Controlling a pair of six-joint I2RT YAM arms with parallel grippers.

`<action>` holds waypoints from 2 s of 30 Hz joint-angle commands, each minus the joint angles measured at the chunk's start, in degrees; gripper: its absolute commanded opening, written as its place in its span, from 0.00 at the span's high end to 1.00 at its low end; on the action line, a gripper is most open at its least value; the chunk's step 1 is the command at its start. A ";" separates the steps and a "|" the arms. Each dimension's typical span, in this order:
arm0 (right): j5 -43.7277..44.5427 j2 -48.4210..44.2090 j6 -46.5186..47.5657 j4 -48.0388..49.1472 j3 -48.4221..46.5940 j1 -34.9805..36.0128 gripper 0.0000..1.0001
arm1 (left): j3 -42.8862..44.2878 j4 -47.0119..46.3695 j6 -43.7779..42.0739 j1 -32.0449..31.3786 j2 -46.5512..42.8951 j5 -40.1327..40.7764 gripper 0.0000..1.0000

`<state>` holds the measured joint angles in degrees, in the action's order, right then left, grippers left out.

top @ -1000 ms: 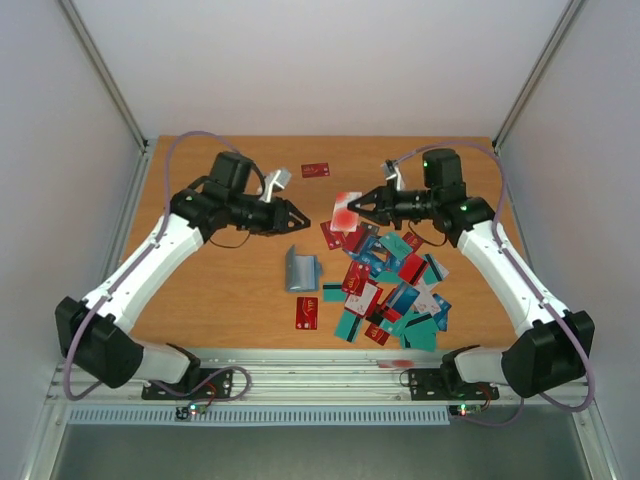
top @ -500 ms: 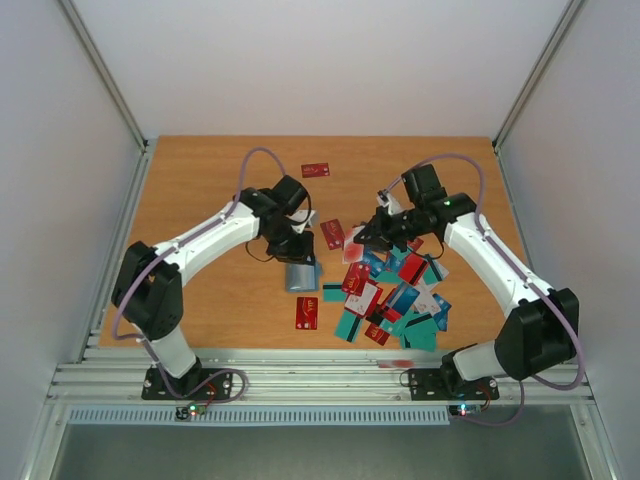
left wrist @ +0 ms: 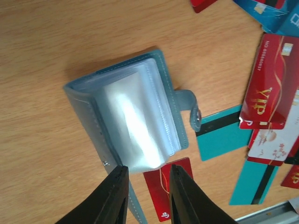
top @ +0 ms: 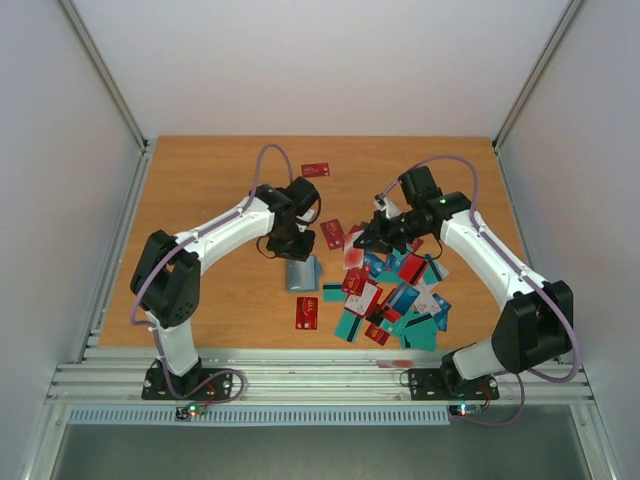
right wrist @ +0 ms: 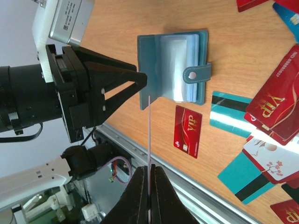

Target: Put the credit cards into the card holder

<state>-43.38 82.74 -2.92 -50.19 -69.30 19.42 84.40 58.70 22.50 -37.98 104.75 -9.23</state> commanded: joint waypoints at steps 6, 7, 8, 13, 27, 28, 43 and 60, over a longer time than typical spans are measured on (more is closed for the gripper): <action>-4.58 6.39 1.96 1.85 -2.70 3.63 0.99 | -5.70 -1.29 2.60 0.91 -4.87 5.84 0.74; -4.42 7.05 2.02 1.93 -3.45 4.15 0.99 | -6.57 -1.60 2.70 1.34 -5.24 5.70 0.75; -4.29 7.81 1.97 1.94 -4.00 4.63 0.99 | -7.22 -1.64 2.85 1.84 -5.58 5.56 0.75; -3.96 11.73 3.44 2.30 -6.83 6.64 0.99 | -11.21 -3.51 3.40 4.57 -9.09 4.93 0.77; -4.43 19.25 4.39 1.52 -13.08 9.03 0.99 | -15.39 -7.61 0.95 8.99 -13.72 -1.92 0.74; -3.58 19.37 4.15 1.38 -13.11 9.05 0.99 | -15.03 -8.07 0.40 8.86 -14.58 -3.93 0.70; 2.77 17.19 3.01 0.68 -8.53 9.05 0.99 | -9.08 -0.55 -7.37 1.72 -5.67 6.99 0.51; -5.88 19.05 -2.71 6.10 -8.52 9.25 0.99 | -15.96 -8.02 2.21 6.59 -7.14 1.63 0.96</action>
<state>-46.54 101.01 -3.46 -46.48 -77.60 28.21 71.88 54.57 19.09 -33.15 100.47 -3.49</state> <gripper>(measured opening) 0.016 0.053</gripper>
